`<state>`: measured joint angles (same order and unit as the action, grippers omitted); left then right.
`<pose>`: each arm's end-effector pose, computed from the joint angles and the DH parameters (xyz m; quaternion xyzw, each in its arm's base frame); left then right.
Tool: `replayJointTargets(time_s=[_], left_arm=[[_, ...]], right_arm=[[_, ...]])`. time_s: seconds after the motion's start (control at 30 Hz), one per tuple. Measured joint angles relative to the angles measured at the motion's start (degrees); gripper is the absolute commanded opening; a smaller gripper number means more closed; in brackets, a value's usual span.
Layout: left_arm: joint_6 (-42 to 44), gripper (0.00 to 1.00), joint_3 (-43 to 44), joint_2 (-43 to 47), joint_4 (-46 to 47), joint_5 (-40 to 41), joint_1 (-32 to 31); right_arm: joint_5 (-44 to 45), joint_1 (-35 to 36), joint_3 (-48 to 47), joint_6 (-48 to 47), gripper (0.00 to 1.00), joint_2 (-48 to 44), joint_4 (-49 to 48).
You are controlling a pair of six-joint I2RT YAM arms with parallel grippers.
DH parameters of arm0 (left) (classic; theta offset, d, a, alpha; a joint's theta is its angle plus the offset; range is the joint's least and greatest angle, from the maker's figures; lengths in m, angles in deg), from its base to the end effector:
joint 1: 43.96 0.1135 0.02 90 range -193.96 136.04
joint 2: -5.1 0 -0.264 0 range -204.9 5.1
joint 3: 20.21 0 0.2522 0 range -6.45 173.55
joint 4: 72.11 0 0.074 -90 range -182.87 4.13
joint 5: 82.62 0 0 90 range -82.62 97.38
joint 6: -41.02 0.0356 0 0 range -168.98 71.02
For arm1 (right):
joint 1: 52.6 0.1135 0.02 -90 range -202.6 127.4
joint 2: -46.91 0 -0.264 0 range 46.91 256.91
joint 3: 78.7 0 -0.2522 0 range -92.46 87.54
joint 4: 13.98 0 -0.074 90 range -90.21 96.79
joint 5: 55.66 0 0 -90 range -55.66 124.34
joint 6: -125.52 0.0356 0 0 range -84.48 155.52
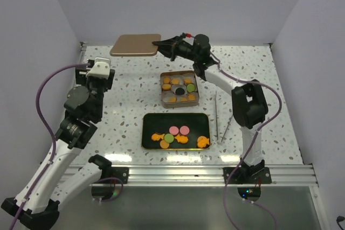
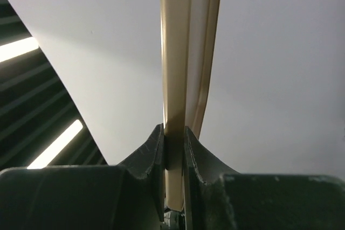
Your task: Pack the cookies
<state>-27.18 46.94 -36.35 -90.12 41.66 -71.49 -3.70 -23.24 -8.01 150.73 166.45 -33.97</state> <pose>0.1439 -0.0524 0.4115 0.0608 0.6641 0.1577 0.7283 0.4241 0.2637 0.3157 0.2324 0.6158 0.7526 0.0199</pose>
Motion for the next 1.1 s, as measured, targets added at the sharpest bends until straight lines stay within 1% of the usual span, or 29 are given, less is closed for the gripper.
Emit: replayJointTargets(time_s=[0.13, 0.27, 0.33, 0.37, 0.4, 0.43, 0.5, 0.53, 0.6, 0.7, 0.8, 0.87, 0.93, 1.03, 1.1], left_arm=[[-4.61, 0.67, 4.90, -4.50, -5.70, -2.23, 0.00], [-10.64, 0.71, 10.45, -10.88, -9.77, -4.48, 0.00], [-13.70, 0.72, 12.20, -13.79, -11.21, -6.10, 0.00], [-15.50, 0.73, 12.92, -15.12, -11.72, -7.10, 0.02], [-17.25, 0.74, 13.55, -16.50, -12.20, -8.26, 0.02], [-18.67, 0.74, 14.01, -17.68, -12.63, -9.27, 0.09], [-22.71, 0.75, 15.13, -20.52, -13.46, -13.05, 0.63], [-24.59, 0.74, 15.67, -22.10, -13.90, -15.17, 1.22], [-28.50, 0.74, 16.65, -25.11, -14.32, -20.04, 2.86], [-33.64, 0.75, 16.87, -28.87, -14.34, -26.80, 6.03], [-38.14, 0.75, 16.44, -31.04, -13.84, -32.54, 9.31], [-40.50, 0.75, 15.54, -31.41, -13.20, -35.56, 11.02], [-42.05, 0.75, 15.10, -31.82, -12.90, -37.53, 11.82], [-43.87, 0.75, 14.95, -33.46, -11.45, -40.54, 12.00], [-44.78, 0.74, 14.84, -34.84, -10.29, -42.12, 12.00]], right_arm=[[-5.95, -7.82, 4.11, -0.15, 0.00, -1.07, -0.61], [-12.63, -15.23, 7.82, -0.26, 0.00, -2.08, -1.88], [-15.91, -17.51, 9.16, -1.18, 0.00, -2.89, 0.04], [-17.68, -18.34, 9.31, -3.34, 0.00, -3.15, 2.47], [-19.08, -18.95, 8.94, -6.38, 0.00, -3.56, 6.95], [-20.17, -19.43, 7.50, -11.61, 0.00, -3.80, 14.05], [-20.96, -19.96, 1.31, -23.65, 0.00, -3.54, 31.41], [-21.07, -20.15, -1.27, -29.29, 0.00, -3.56, 38.18], [-21.46, -20.74, -3.78, -38.34, 0.00, -4.37, 46.82], [-20.87, -21.42, -3.74, -48.83, 0.00, -6.01, 57.51], [-17.68, -21.81, -3.63, -61.27, 0.00, -6.25, 69.09], [-16.85, -21.94, -1.66, -66.23, 0.00, -6.54, 71.49], [-16.68, -22.10, 2.08, -69.68, 0.00, -7.13, 71.78], [-16.87, -22.21, 7.34, -72.15, 0.00, -7.45, 70.97], [-16.94, -22.43, 8.90, -73.40, 0.00, -7.45, 70.29]])
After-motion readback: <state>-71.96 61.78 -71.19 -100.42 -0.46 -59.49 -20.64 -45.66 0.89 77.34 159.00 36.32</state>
